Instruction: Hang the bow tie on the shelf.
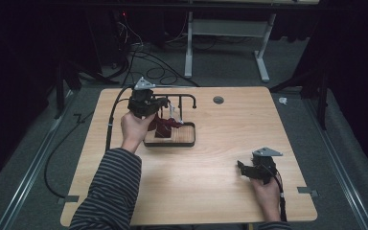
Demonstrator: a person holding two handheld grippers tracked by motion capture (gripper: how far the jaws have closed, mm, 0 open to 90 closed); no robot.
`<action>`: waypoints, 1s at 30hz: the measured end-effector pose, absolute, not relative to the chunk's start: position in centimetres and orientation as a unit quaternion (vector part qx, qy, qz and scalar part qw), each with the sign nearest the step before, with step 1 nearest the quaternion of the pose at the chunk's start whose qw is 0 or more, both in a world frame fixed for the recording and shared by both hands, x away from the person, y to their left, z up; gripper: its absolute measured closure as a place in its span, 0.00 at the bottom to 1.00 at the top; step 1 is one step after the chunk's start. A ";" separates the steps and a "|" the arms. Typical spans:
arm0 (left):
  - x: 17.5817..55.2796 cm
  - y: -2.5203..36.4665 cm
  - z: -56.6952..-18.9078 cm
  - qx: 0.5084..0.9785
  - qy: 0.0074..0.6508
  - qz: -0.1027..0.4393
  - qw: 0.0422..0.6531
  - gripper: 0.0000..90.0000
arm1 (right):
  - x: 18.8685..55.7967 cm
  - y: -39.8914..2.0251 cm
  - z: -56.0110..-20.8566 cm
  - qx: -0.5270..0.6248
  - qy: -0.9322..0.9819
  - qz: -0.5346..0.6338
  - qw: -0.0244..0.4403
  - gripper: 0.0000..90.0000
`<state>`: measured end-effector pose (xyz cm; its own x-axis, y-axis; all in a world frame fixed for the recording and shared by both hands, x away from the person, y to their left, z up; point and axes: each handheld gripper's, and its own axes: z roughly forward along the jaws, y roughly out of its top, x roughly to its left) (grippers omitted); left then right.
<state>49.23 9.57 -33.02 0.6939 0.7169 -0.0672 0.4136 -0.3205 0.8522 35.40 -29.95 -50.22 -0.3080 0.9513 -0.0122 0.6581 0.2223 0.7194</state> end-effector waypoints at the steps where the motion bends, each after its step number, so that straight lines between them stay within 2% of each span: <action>1: 49.2 9.5 -33.0 0.794 0.357 0.164 0.463 0.99 | 35.4 -30.0 -50.2 0.540 0.746 0.313 0.234 0.31; 5: 49.4 9.7 -33.0 0.788 0.366 0.156 0.469 0.93 | 35.4 -30.0 -50.2 0.539 0.746 0.313 0.234 0.31; 19: 47.8 10.5 -32.6 0.791 0.361 0.168 0.464 0.83 | 35.4 -30.0 -50.2 0.539 0.746 0.313 0.234 0.31; 30: 45.5 12.5 -32.7 0.788 0.363 0.173 0.466 0.81 | 35.4 -29.9 -50.2 0.538 0.747 0.313 0.233 0.31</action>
